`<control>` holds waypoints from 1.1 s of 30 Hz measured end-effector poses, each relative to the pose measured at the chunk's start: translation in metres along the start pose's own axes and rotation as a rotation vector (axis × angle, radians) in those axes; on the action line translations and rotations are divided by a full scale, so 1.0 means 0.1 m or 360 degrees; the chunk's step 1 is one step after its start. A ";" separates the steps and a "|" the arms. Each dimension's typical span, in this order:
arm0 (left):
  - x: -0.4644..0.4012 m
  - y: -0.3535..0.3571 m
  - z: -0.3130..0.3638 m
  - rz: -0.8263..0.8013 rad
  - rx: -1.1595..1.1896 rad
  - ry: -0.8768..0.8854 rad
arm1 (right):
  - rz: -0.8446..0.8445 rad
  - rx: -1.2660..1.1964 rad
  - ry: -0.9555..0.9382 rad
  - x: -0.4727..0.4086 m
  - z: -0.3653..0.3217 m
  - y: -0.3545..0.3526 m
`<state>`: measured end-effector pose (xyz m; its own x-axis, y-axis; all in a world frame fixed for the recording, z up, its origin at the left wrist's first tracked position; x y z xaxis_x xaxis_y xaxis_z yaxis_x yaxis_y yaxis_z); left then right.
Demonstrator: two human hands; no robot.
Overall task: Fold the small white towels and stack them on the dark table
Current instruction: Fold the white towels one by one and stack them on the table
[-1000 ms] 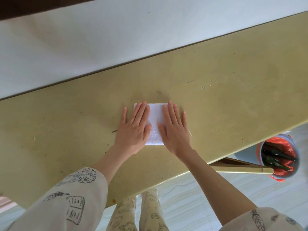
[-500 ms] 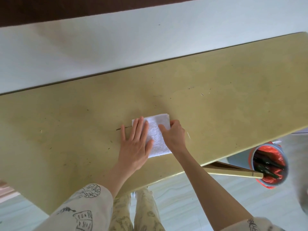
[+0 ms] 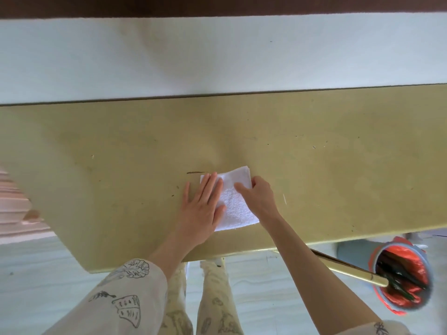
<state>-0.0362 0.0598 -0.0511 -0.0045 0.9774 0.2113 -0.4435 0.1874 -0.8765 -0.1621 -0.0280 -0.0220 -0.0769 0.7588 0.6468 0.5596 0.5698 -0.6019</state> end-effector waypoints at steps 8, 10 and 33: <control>0.54 -0.17 -0.08 0.0004 0.0391 -0.0356 | -0.0236 -0.0194 0.0122 0.28 -0.14 0.03; 0.77 -0.33 -0.12 0.0082 0.0651 -0.0531 | -0.0316 -0.0069 0.0011 0.41 -0.30 0.08; 7.99 -0.36 0.95 0.2368 0.1414 -0.2094 | -0.0942 0.1272 -0.2496 6.65 -0.56 3.21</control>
<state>-0.1089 0.8246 0.1897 -0.9146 -0.3588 0.1866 0.2824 -0.8969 -0.3404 0.0129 0.6416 0.2408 -0.9519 -0.2735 0.1385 -0.2594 0.4780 -0.8392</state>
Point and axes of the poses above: each hand's wrist, its own x-axis away from the middle knuckle, its own y-axis out of the palm, z = x × y, the point moved 4 cm from there along -x, towards the middle knuckle, and after that the axes turned 15 degrees about x, right-handed, at the moved point
